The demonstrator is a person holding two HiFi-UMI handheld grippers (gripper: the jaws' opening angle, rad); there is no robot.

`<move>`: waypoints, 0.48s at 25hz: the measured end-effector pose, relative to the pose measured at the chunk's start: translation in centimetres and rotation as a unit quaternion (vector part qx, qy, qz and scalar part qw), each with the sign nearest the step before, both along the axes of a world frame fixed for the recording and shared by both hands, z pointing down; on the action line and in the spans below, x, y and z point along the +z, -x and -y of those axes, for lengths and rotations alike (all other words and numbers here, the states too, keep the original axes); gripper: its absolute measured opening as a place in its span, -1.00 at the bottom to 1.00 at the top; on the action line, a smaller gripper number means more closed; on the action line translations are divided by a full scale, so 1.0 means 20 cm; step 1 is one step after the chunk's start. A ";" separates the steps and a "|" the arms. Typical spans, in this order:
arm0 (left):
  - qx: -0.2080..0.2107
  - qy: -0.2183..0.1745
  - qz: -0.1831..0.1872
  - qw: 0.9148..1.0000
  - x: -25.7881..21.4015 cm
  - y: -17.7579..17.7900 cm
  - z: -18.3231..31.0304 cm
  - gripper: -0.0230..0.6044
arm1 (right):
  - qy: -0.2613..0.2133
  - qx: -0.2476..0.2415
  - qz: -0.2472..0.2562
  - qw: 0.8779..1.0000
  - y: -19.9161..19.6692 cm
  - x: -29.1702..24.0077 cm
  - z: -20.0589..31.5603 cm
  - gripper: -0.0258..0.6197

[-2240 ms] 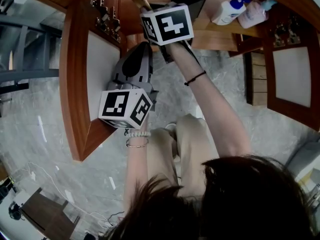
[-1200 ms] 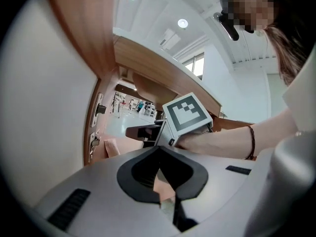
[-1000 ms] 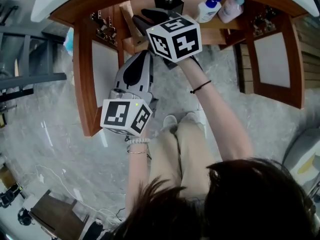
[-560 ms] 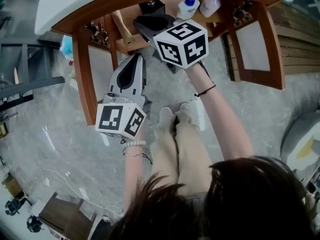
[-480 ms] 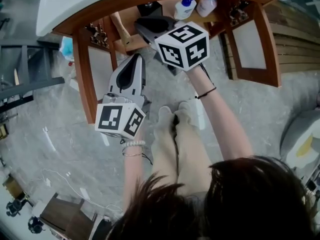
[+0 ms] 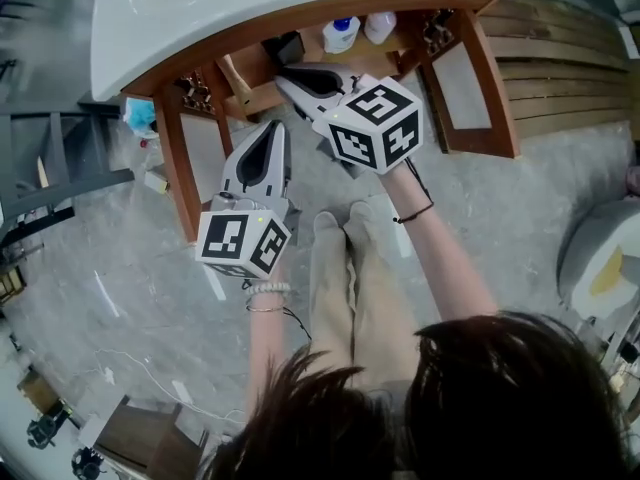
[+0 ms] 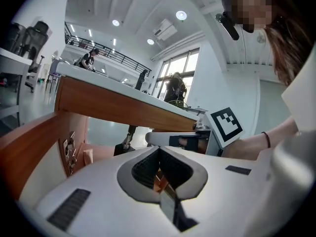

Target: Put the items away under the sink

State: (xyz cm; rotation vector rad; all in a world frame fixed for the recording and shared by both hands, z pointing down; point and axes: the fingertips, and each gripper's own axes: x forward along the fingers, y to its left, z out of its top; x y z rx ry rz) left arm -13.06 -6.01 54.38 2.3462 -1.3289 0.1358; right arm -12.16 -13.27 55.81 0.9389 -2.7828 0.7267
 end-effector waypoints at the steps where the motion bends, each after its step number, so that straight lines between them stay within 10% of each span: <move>1: 0.001 0.000 0.000 1.000 -0.02 -0.01 0.00 -0.92 | -0.001 0.001 0.002 1.000 -0.02 -0.03 -0.01 -0.83; 12: 0.017 -0.004 0.000 1.000 -0.32 -0.13 -0.02 -0.92 | -0.012 0.007 0.012 1.000 -0.18 -0.40 -0.17 -0.86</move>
